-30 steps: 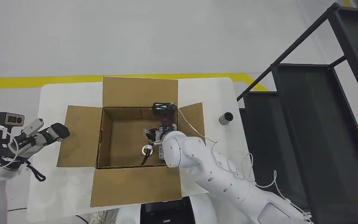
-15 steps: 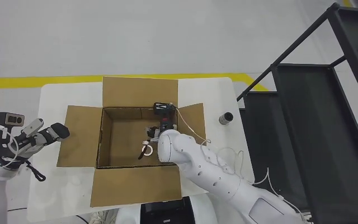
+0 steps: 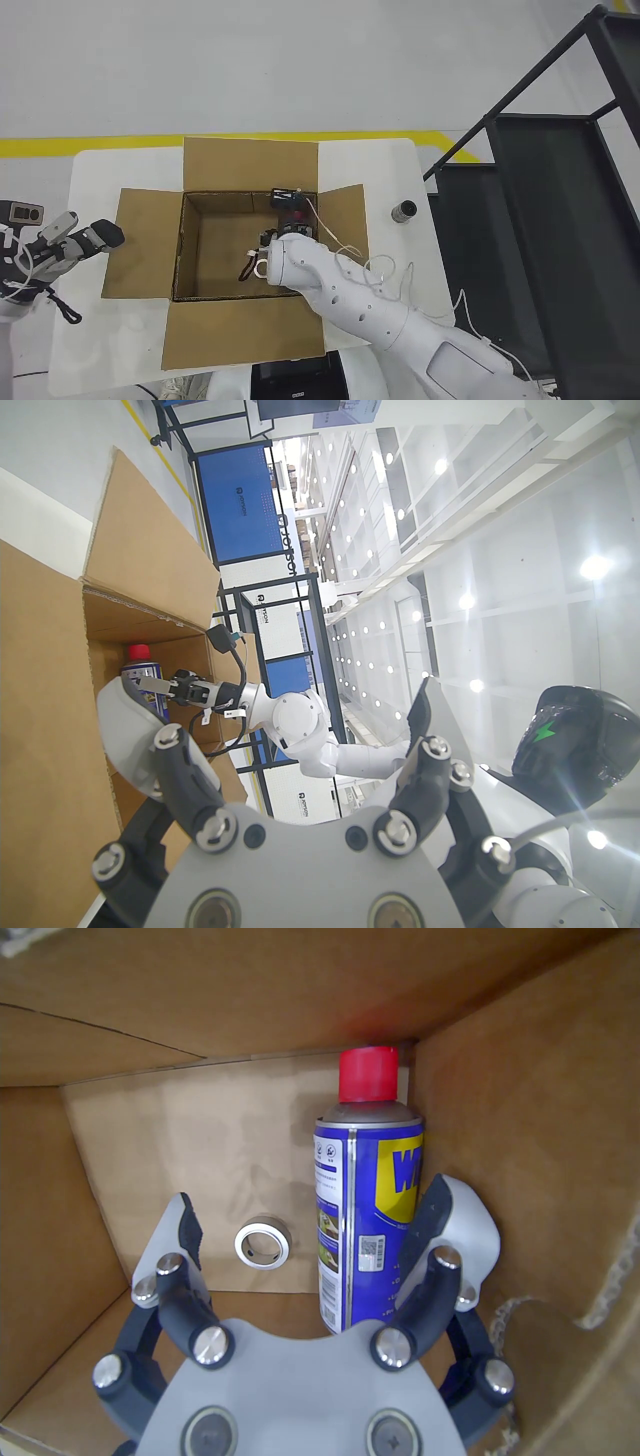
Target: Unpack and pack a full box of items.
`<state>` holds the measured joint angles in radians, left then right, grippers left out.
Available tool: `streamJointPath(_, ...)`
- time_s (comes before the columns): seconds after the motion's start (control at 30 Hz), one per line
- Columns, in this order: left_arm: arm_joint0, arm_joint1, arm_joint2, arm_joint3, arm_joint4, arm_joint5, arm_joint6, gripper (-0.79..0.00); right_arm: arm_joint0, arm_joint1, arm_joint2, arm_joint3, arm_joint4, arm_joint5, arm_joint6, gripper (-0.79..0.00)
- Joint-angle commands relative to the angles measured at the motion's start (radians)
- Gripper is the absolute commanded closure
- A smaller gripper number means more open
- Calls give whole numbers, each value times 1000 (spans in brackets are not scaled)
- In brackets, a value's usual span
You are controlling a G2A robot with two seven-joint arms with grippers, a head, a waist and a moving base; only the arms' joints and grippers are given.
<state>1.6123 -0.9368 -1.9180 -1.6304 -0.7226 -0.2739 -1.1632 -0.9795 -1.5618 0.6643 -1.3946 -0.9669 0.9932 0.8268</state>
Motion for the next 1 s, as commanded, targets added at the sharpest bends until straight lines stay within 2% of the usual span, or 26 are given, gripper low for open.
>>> streamJointPath(0.0,0,0,0,0,0,0,0,-785,5,-4,-2,14,9,4,-4,-785)
streamJointPath(0.23,0,0,0,0,0,0,0,-785,22,-14,17,53,96,19,-19,-785)
streamJointPath(0.73,0,0,0,0,0,0,0,-785,61,-21,-38,112,142,16,-16,-785)
streamJointPath(0.77,0,0,0,0,0,0,0,-785,65,-22,-42,121,148,16,-15,-742)
streamJointPath(0.8,0,0,0,0,0,0,0,-785,67,-22,-43,125,151,16,-15,-385)
streamJointPath(0.83,0,0,0,0,0,0,0,-785,72,-23,-45,131,158,16,-16,-286)
streamJointPath(0.87,0,0,0,0,0,0,0,-785,75,-24,-47,135,163,17,-17,0)
streamJointPath(0.97,0,0,0,0,0,0,0,-785,82,-25,-54,145,175,19,-19,0)
